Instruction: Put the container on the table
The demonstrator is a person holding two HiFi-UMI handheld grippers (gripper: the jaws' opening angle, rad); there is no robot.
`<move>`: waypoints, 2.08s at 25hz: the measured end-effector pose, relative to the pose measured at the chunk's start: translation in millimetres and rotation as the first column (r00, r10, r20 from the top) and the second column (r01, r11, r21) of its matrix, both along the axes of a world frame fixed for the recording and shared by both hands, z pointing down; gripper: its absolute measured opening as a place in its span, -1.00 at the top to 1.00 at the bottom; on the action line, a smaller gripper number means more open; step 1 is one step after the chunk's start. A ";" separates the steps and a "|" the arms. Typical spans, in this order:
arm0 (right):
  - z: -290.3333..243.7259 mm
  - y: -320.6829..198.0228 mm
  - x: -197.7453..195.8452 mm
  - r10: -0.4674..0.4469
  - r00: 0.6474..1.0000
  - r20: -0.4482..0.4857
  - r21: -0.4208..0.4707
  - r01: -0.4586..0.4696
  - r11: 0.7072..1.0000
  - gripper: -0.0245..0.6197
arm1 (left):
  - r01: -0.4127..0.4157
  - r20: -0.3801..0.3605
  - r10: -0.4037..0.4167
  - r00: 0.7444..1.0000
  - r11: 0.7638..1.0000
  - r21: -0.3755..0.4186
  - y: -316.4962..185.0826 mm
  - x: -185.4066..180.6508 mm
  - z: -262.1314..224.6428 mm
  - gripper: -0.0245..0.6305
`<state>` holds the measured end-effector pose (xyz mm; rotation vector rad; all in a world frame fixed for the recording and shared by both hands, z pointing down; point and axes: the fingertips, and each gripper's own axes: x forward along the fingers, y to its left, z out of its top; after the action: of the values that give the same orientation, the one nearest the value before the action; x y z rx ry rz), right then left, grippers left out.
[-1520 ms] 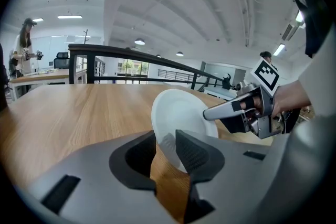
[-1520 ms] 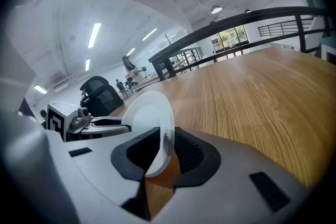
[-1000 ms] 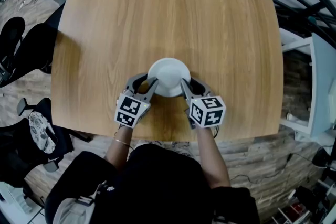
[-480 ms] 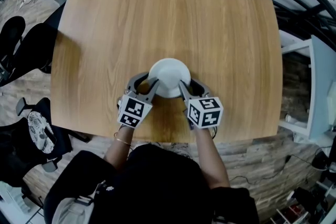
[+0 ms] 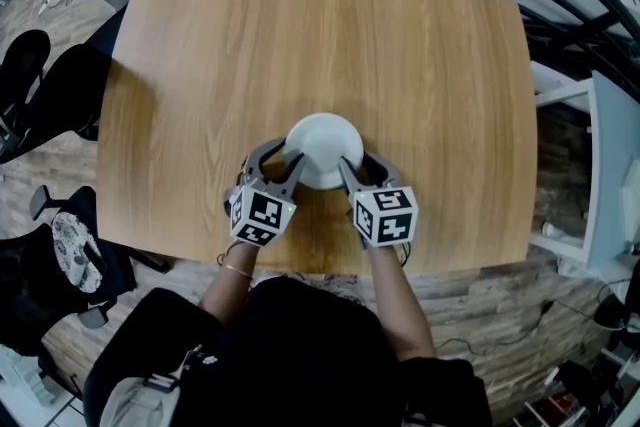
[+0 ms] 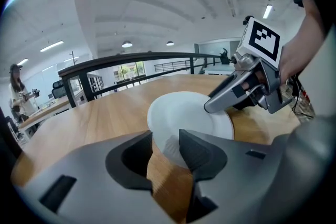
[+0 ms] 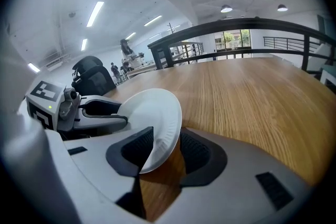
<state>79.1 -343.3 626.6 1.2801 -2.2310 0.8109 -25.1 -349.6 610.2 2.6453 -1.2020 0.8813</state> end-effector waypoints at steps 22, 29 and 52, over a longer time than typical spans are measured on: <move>2.5 3.3 1.0 -0.044 0.997 -0.068 0.002 0.045 0.999 0.32 | -0.005 0.062 0.002 0.998 0.999 0.044 1.6 2.1 -1.0 0.43; 2.6 4.9 0.1 -0.040 0.997 -0.064 0.003 0.040 0.999 0.31 | -0.010 0.096 0.006 0.995 0.999 0.035 4.2 -0.4 3.1 0.33; -78.2 1.1 3.5 0.025 0.998 0.050 0.223 -0.036 0.974 0.80 | 0.044 -0.199 0.005 0.980 0.969 0.241 8.9 1.7 -110.5 0.82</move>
<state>82.6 -342.2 548.4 1.4138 -2.4004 0.6181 -23.3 -340.8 499.7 2.8207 -1.3608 0.4767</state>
